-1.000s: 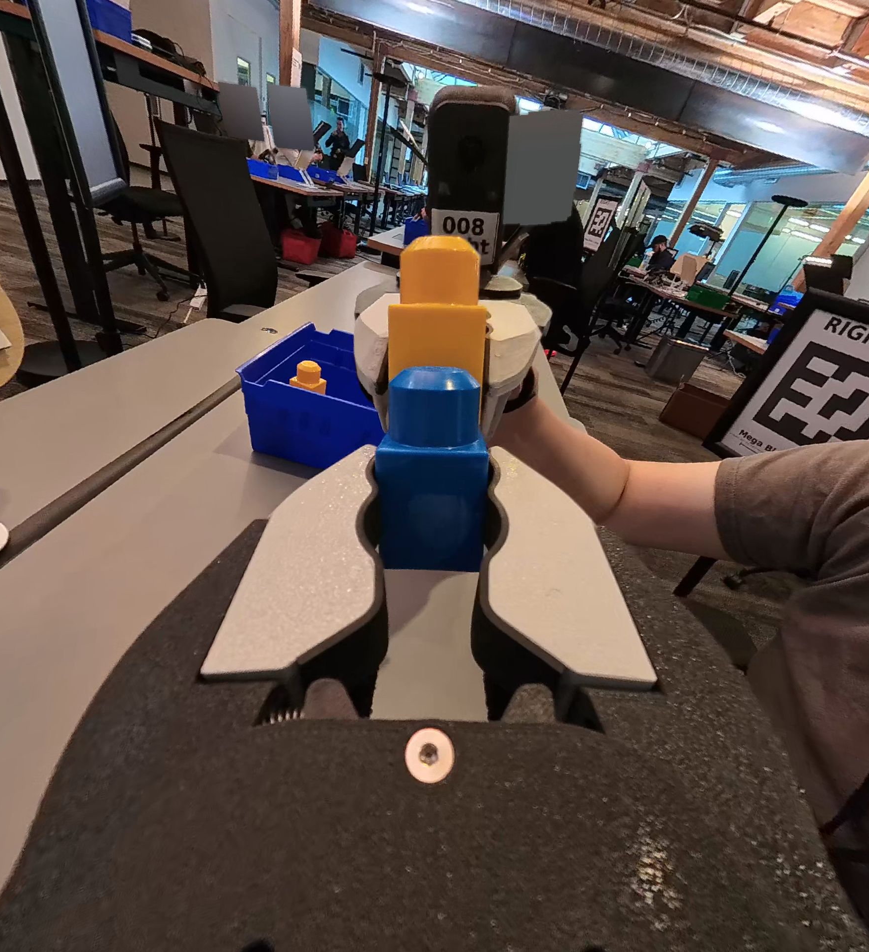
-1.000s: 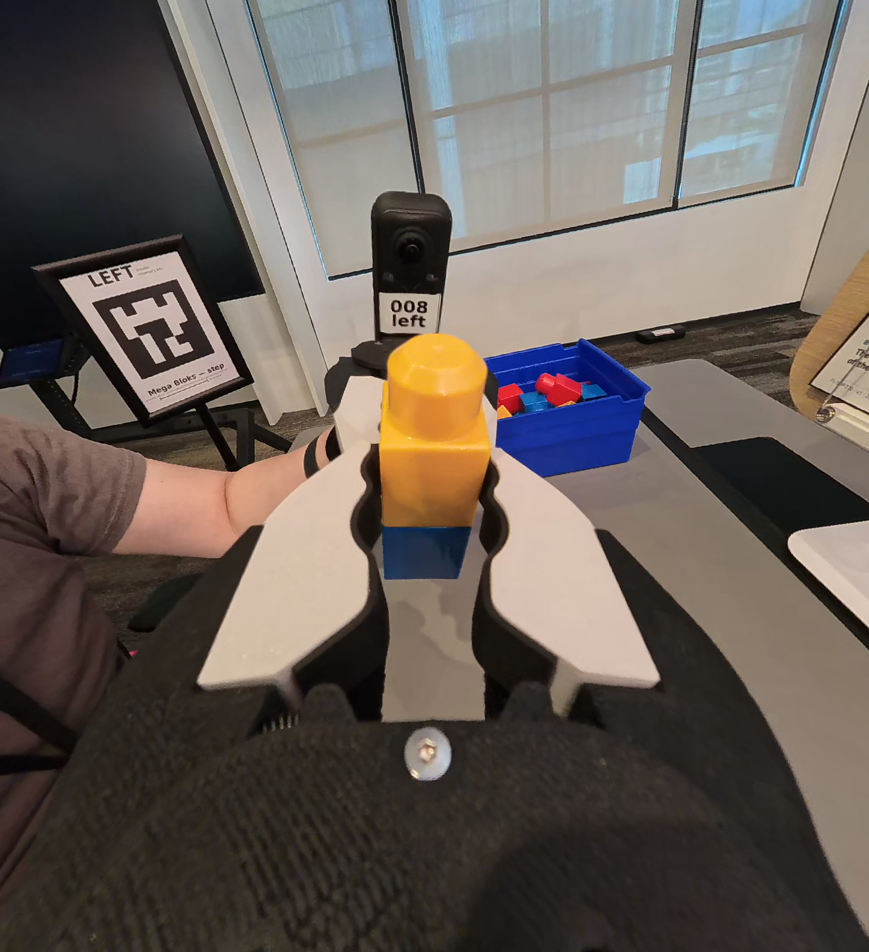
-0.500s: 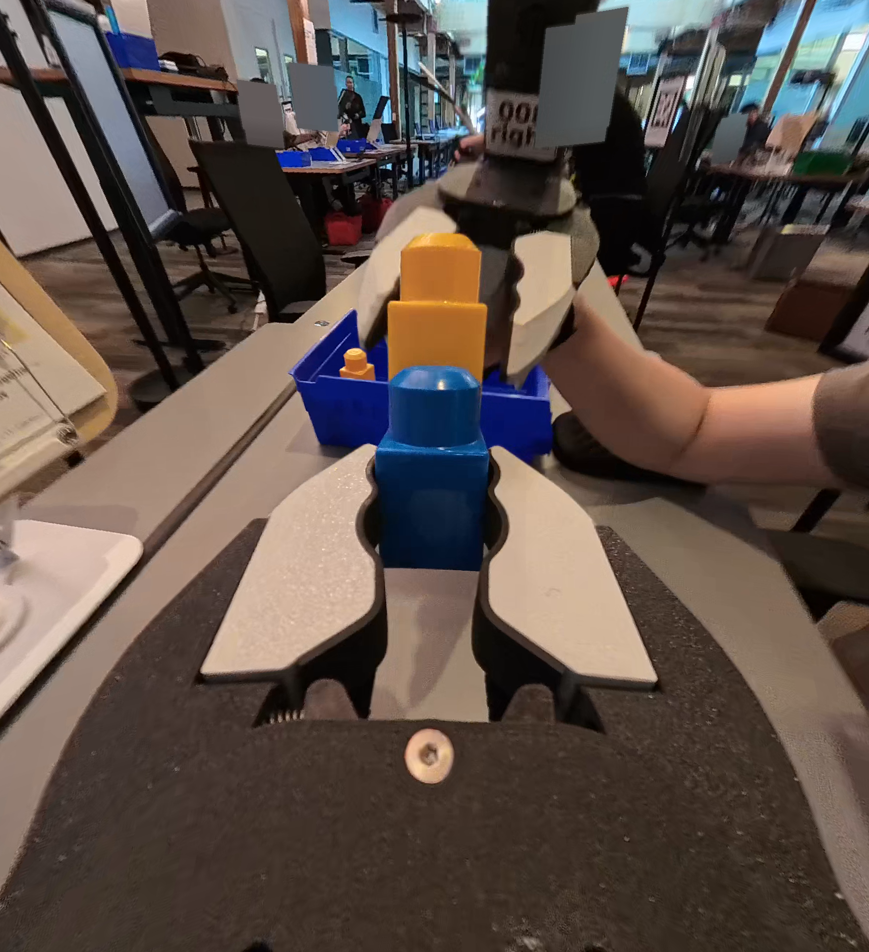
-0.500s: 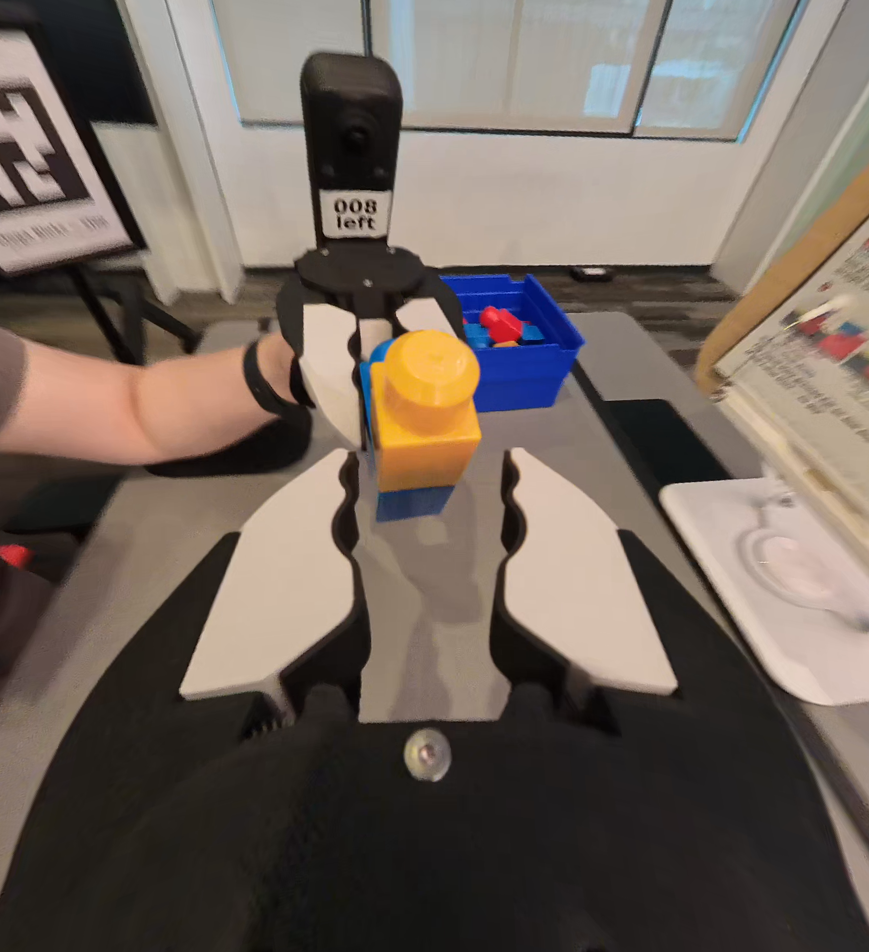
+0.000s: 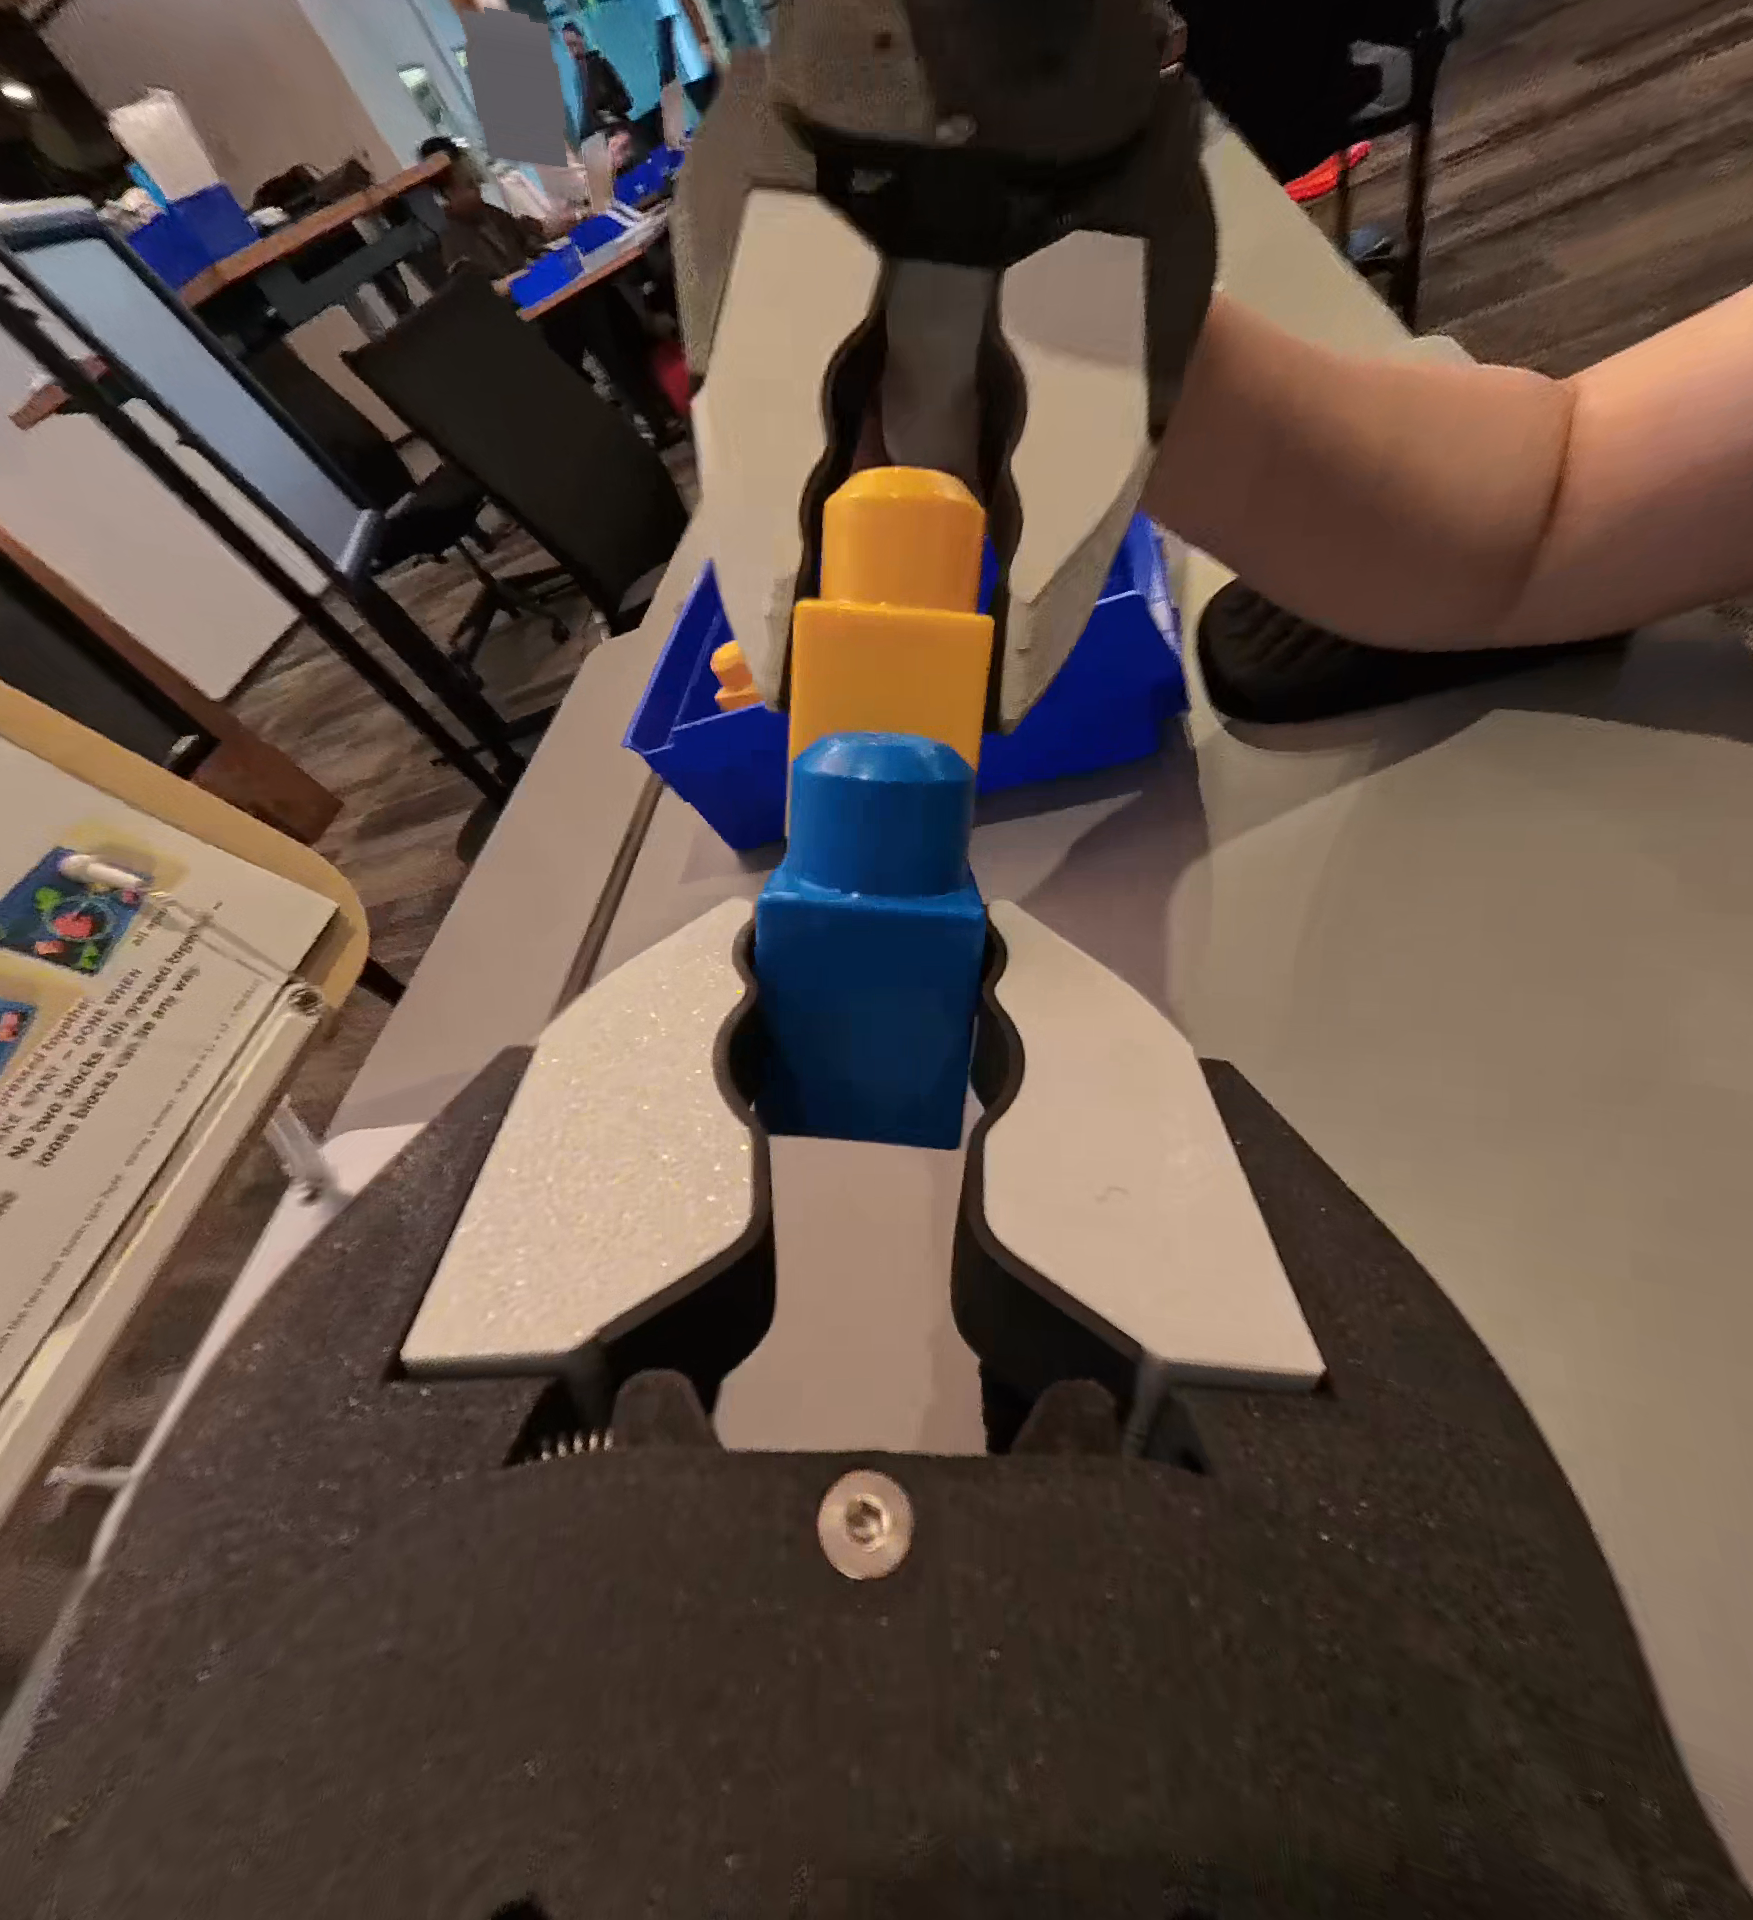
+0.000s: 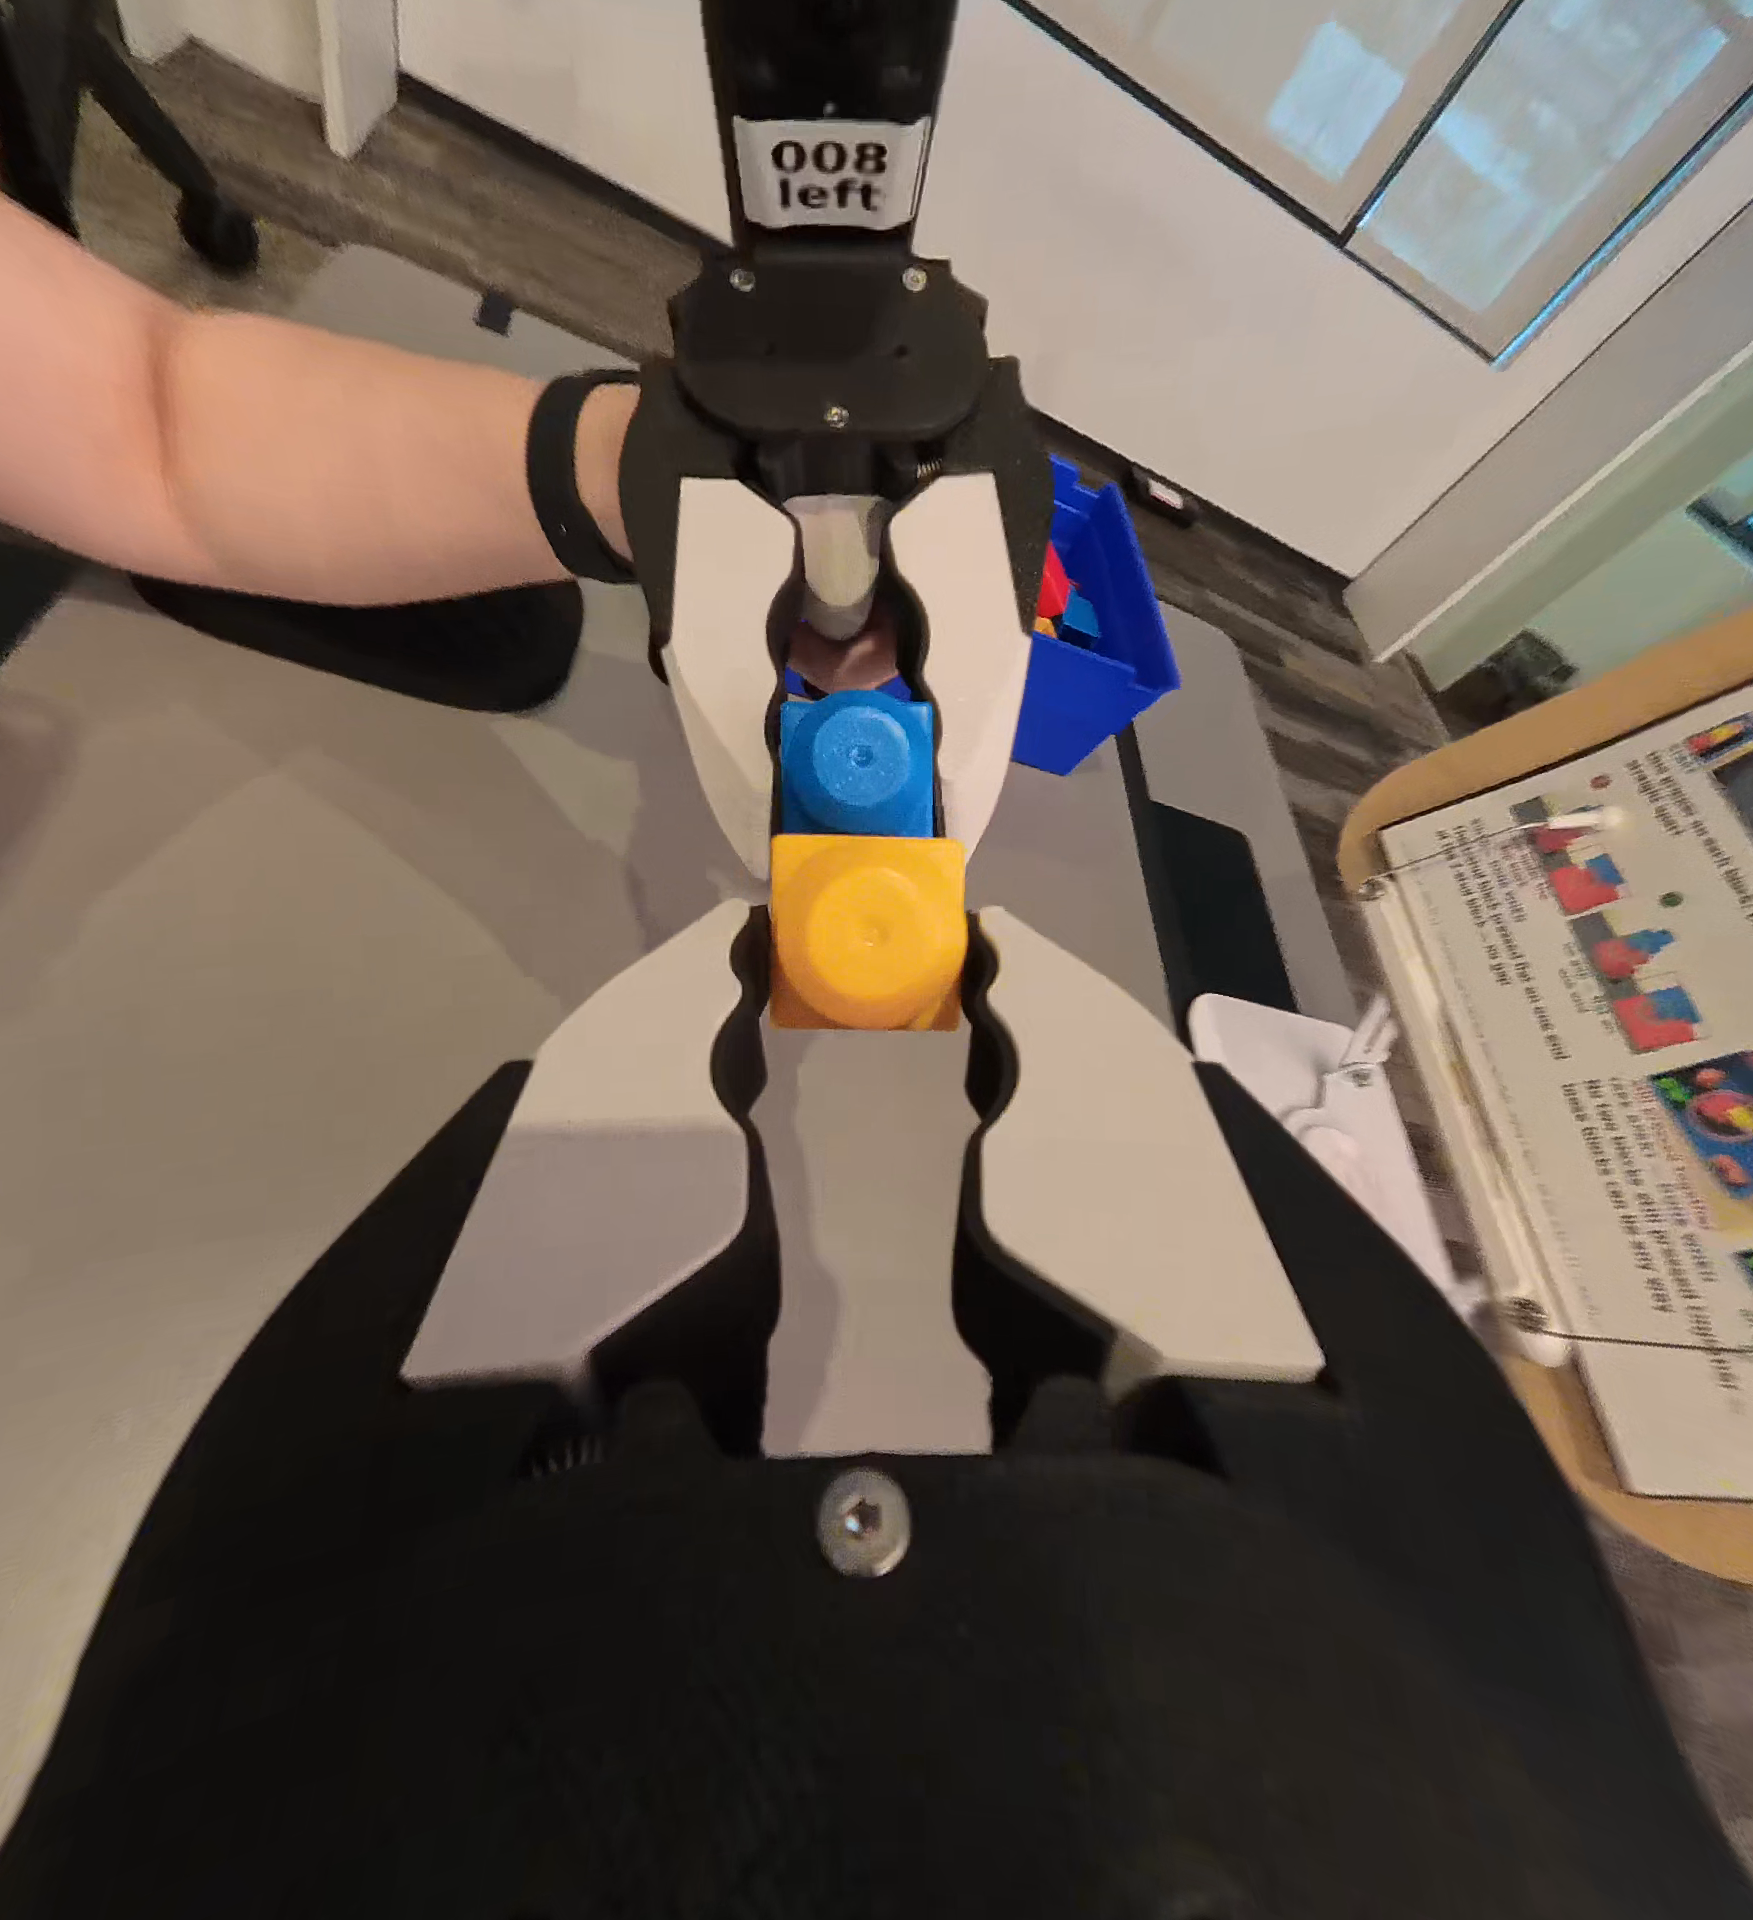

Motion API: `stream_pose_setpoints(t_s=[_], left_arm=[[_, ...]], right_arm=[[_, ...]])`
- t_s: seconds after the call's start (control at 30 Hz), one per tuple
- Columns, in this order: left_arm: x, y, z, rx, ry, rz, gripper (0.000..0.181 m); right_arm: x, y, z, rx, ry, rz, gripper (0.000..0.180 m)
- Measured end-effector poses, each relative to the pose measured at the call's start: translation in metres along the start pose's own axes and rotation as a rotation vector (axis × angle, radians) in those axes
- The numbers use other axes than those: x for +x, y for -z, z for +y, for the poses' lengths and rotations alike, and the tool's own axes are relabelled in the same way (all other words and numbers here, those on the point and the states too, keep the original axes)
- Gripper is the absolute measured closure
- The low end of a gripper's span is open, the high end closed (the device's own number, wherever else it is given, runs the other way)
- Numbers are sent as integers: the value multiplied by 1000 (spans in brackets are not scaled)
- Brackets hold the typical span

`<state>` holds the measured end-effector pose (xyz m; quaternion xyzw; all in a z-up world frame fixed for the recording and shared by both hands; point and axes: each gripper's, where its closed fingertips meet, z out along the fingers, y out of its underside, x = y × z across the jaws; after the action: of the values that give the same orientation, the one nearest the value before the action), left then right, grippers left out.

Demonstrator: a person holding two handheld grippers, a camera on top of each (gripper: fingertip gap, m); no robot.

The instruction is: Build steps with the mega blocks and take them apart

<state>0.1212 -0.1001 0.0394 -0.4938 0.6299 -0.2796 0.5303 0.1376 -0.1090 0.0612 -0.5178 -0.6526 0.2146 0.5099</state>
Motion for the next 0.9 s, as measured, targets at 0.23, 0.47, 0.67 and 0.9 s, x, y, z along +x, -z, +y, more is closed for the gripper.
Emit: stream_pose_setpoints(t_s=[0.23,0.47,0.67,0.9], left_arm=[[-28,44,-10,15,86,-119,100],[-32,79,-12,117,203,-53,102],[-20,68,-9,106,197,30,105],[-24,53,11,-57,79,-74,100]], right_arm=[[12,9,-14,-132,778,460,144],[-11,-14,-25,-151,1161,587,144],[-15,-23,-23,-156,1168,572,144],[1,-14,-24,31,526,361,144]])
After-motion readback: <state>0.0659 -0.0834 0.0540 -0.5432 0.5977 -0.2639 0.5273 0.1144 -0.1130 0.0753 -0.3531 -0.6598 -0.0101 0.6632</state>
